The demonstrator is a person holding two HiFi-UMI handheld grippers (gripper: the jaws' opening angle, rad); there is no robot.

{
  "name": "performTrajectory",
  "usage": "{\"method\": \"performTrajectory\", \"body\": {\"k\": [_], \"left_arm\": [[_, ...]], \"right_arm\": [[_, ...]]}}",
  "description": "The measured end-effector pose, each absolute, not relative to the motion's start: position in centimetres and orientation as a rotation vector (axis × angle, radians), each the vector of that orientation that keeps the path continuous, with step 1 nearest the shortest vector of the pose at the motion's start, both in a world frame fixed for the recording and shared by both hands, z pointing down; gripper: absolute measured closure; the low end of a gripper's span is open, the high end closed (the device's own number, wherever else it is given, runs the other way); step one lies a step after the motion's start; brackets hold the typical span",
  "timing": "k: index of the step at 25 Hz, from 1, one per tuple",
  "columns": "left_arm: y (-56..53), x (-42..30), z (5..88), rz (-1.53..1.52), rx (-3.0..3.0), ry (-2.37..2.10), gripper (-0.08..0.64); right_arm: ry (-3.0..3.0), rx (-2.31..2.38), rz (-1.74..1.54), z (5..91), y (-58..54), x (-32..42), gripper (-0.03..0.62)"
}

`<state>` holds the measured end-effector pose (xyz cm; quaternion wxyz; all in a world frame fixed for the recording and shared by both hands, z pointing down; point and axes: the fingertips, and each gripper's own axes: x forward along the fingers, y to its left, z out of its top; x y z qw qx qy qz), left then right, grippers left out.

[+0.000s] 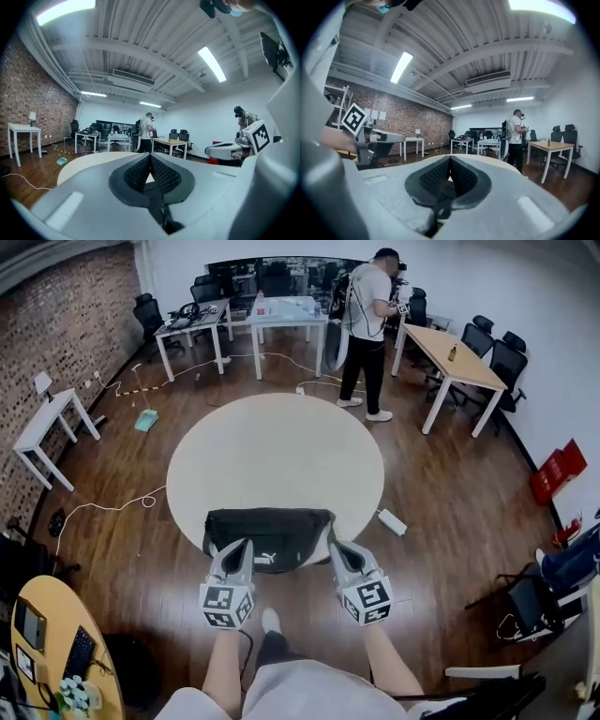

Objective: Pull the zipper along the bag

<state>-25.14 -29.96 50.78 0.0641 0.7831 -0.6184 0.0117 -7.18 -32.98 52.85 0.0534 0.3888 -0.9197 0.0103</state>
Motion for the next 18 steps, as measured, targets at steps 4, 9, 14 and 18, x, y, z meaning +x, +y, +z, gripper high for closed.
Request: {"method": "performTrajectory", "body": {"k": [4,9,14,18], "left_arm": [[-22.7,-14.7,49.5,0.075,2.421,-1.846,0.543],[-18.2,-9.7,49.0,0.228,2.484,-1.874,0.543],[-17.6,-9.3,44.2,0.075,2.461,-1.972,0.543],[-15.6,-8.6,43.3,0.040,2.466,-2.012,0.543]], "right_arm": [[-2.833,1.162,0.102,52.2,-24.6,-2.4,0.604],[-2.832,1.187,-0.010,49.7,-19.3,1.2,0.604],[-2.845,1.261,-0.189,44.6,-18.2,3.1,0.604],[-2.848,1.305,-0.214,42.9,-17.9,4.0,0.604]]}}
